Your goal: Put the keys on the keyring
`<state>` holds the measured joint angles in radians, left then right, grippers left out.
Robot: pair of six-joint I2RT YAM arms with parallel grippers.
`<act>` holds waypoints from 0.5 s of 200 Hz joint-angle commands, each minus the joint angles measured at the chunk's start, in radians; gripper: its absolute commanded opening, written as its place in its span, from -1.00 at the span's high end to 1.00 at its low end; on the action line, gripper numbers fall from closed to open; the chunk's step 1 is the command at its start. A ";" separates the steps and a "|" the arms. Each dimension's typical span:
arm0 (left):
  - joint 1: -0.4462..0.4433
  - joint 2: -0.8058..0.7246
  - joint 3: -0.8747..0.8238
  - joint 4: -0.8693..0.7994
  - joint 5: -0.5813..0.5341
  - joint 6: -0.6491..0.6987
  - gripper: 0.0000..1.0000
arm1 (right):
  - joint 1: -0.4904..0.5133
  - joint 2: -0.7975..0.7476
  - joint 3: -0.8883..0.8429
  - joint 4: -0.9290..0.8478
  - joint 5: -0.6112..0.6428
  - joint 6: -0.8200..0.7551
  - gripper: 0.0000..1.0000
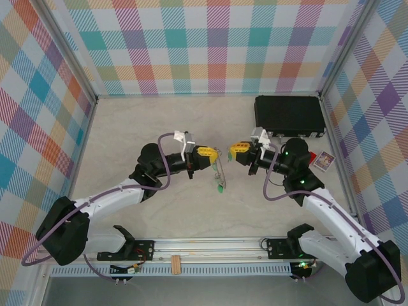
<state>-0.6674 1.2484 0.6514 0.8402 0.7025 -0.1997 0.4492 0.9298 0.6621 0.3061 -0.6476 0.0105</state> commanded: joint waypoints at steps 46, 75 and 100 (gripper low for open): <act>-0.012 -0.086 -0.010 -0.012 -0.050 0.100 1.00 | 0.046 -0.005 0.058 -0.021 -0.012 -0.220 1.00; -0.013 -0.100 -0.019 -0.041 -0.063 0.107 1.00 | 0.064 0.000 0.082 -0.084 0.021 -0.275 1.00; -0.014 -0.113 -0.028 -0.065 -0.085 0.118 1.00 | 0.077 0.003 0.075 -0.063 0.043 -0.279 1.00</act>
<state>-0.6674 1.1690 0.6422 0.7799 0.6468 -0.1131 0.5129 0.9451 0.7113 0.2432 -0.6247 -0.2134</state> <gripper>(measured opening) 0.045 0.047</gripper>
